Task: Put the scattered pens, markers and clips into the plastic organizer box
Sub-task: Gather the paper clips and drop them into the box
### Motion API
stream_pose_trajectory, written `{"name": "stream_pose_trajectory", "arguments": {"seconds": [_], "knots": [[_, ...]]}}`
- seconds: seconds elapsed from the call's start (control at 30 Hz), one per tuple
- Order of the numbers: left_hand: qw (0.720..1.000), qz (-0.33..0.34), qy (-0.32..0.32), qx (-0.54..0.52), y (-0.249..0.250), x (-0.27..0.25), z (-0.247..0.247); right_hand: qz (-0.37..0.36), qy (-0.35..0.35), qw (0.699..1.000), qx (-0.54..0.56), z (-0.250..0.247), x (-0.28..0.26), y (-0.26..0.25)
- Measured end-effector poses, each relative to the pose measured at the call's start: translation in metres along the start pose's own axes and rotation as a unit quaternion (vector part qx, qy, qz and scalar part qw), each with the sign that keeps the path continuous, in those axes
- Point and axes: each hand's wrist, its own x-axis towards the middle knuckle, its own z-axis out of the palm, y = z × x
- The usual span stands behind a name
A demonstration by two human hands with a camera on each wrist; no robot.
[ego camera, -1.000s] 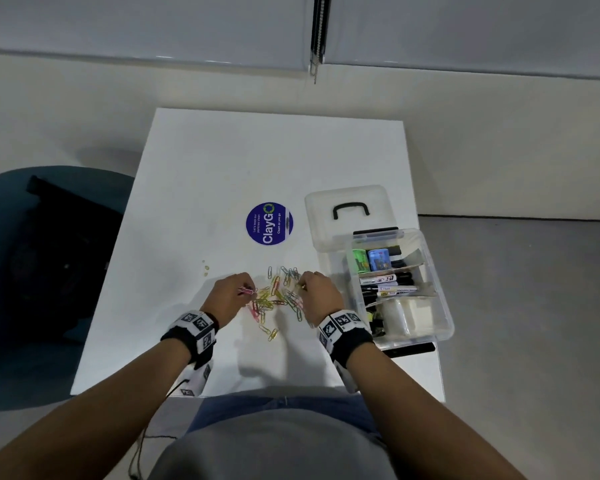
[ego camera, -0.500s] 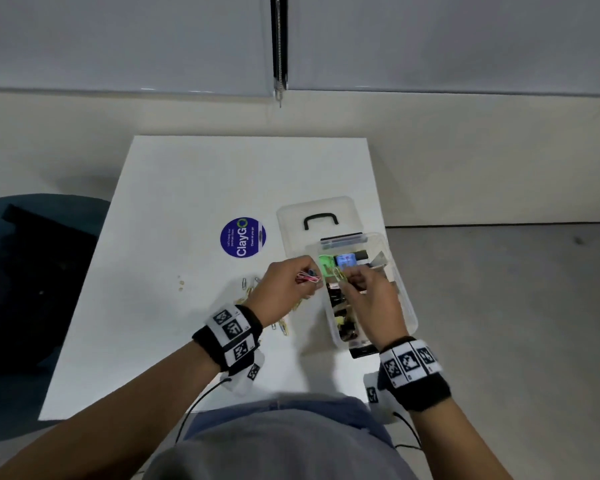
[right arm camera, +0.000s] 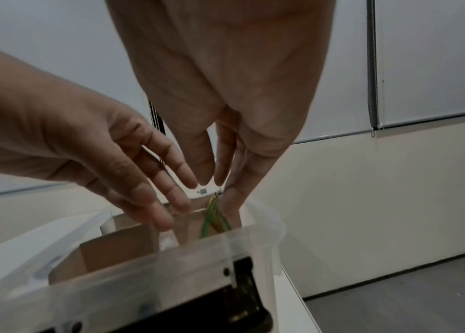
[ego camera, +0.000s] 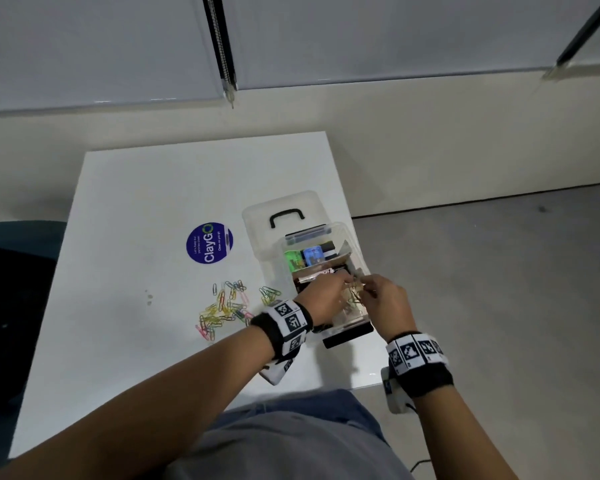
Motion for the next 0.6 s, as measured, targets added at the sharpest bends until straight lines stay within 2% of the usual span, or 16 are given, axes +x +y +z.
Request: {"name": "stream_pose_trajectory", "arguments": {"seconds": [0.17, 0.27, 0.33, 0.4, 0.5, 0.6], "knots": [[0.994, -0.045, 0.070, -0.076, -0.050, -0.024, -0.038, -0.056, 0.000, 0.998, -0.007, 0.007, 0.002, -0.033], [0.983, -0.102, 0.139, -0.057, -0.099, -0.045, -0.061, -0.116, -0.062, 0.991, 0.023, 0.031, 0.002, -0.070], [0.975, -0.164, 0.146, -0.018, -0.135, -0.058, -0.069, -0.157, -0.129, 0.979, 0.019, 0.057, 0.002, -0.096], [0.966, -0.221, 0.129, 0.030, -0.167, -0.071, -0.068, -0.182, -0.193, 0.964, -0.013, 0.090, 0.002, -0.115], [0.950, -0.286, 0.066, 0.109, -0.206, -0.095, -0.057, -0.159, -0.279, 0.939, -0.126, 0.147, 0.002, -0.132], [0.934, -0.320, -0.014, 0.158, -0.227, -0.115, -0.042, -0.091, -0.289, 0.921, -0.243, 0.186, 0.006, -0.128]]}}
